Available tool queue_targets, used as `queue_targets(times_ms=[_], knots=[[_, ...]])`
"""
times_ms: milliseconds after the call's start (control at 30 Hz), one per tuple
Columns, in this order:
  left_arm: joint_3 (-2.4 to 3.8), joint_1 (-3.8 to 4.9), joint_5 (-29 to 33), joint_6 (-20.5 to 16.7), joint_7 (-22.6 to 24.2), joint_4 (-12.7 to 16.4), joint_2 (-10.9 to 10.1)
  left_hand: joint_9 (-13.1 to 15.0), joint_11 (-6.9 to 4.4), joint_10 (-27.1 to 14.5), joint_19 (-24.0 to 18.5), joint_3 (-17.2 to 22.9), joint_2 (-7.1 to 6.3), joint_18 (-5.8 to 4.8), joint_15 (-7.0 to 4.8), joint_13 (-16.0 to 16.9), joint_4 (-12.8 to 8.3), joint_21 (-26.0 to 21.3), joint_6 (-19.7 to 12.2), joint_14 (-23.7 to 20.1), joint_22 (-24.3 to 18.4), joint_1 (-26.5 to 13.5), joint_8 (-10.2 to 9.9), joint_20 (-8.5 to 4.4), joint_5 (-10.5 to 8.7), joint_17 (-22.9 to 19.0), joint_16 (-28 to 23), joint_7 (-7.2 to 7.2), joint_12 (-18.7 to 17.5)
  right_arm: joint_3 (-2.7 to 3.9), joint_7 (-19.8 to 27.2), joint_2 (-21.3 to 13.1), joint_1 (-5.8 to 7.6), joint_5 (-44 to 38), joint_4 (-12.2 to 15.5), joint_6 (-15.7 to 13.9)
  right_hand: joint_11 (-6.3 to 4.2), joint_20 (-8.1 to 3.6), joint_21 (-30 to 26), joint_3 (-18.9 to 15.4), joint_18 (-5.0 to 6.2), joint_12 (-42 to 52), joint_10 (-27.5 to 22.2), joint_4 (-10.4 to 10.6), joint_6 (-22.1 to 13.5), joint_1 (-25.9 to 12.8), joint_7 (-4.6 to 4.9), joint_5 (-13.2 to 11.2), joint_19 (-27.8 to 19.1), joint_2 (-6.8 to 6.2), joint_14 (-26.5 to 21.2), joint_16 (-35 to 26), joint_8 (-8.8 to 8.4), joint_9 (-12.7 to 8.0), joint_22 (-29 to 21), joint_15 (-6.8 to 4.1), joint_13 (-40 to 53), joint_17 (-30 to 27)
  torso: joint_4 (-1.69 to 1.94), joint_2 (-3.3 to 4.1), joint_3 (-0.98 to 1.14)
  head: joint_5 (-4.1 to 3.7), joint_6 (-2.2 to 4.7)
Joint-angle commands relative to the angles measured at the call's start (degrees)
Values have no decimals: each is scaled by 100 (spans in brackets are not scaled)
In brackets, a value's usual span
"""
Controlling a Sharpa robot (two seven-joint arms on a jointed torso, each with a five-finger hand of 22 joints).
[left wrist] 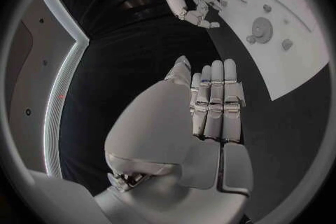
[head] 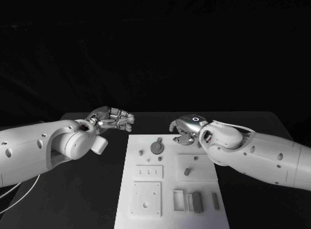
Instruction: Assemble the parts on the task board
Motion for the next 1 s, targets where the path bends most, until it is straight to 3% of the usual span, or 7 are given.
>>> queue_targets(times_ms=[33, 233, 267, 567, 700, 733, 1000], knots=[[4, 9, -12, -24, 72, -42, 19, 7, 15, 17, 4, 19, -45, 61, 42, -6, -1, -36, -13, 7, 5, -27, -32, -15, 17, 8, -28, 24, -22, 32, 144, -206, 25, 414, 146, -211, 40, -18, 11, 31, 100, 19, -13, -15, 201, 13, 176, 12, -17, -95, -22, -8, -8, -4, 99, 21, -13, -8, -72, -20, 30, 17, 22], [-10, 7, -12, -13, 107, -185, 36, 7, 19, 9, 2, 20, -50, 61, 43, -8, -2, -39, -18, 5, 5, -22, -37, -14, 18, 12, -35, 26, -31, 62, 451, -647, 42, 1102, 384, -269, 67, 24, -67, 81, 100, -235, -137, -24, 239, 79, 205, 11, -122, -203, -131, -121, 9, -12, 86, 43, -199, -55, -152, -45, 67, 17, 57], [-12, 7, -12, -13, 111, -208, 39, 7, 19, 9, 2, 20, -51, 61, 43, -9, -2, -39, -19, 5, 5, -21, -38, -14, 18, 12, -36, 26, -32, 62, 512, -701, 42, 1121, 409, -293, 68, 37, -80, 88, 100, -344, -166, -30, 243, 95, 209, 9, -140, -209, -155, -144, 12, -13, 86, 40, -289, -64, -179, -51, 81, 26, 61], [-20, 4, -17, 8, 118, -302, 42, 7, 23, 3, 0, 25, -51, 61, 44, -10, -3, -43, -26, 3, 5, -11, -44, -13, 18, 17, -45, 29, -41, 59, 776, -1060, 40, 1255, 426, -209, 97, 122, -212, 107, 100, -2590, -125, -37, 223, 187, 233, 5, -280, -326, -263, -436, 16, -33, 88, 73, -2196, -301, -268, -77, 152, 17, 65], [-20, 4, -33, 16, 115, -312, 41, 7, 24, 2, -1, 25, -50, 61, 44, -11, -3, -44, -27, 3, 6, -9, -45, -13, 18, 19, -47, 29, -43, 56, 925, -1138, 40, 1121, 285, -102, 138, 142, -250, 90, 100, -3129, -78, -32, 198, 206, 264, 10, -306, -423, -292, -444, 18, -46, 86, 102, -2652, -344, -289, -83, 166, 6, 73], [-20, 4, -34, 18, 117, -315, 44, 7, 24, 2, -1, 26, -51, 61, 44, -11, -3, -44, -27, 3, 6, -9, -45, -13, 18, 19, -47, 30, -43, 55, 967, -1146, 39, 1121, 247, -80, 141, 150, -262, 87, 100, -3235, -68, -29, 187, 201, 262, 10, -319, -461, -307, -449, 17, -49, 85, 106, -2737, -352, -285, -83, 157, -2, 73], [-21, 2, -37, 55, 122, -352, 80, 8, 25, 2, -2, 25, -52, 60, 45, -11, -2, -46, -29, 3, 6, -9, -47, -11, 17, 21, -50, 31, -45, -2, 1478, -1013, -47, 1317, -278, -140, 139, 181, -281, 80, 100, -3139, 289, 145, 48, 101, 281, 6, -309, -764, -354, -437, -38, -89, 85, 100, -2731, -376, -269, -80, 146, -49, 72]])
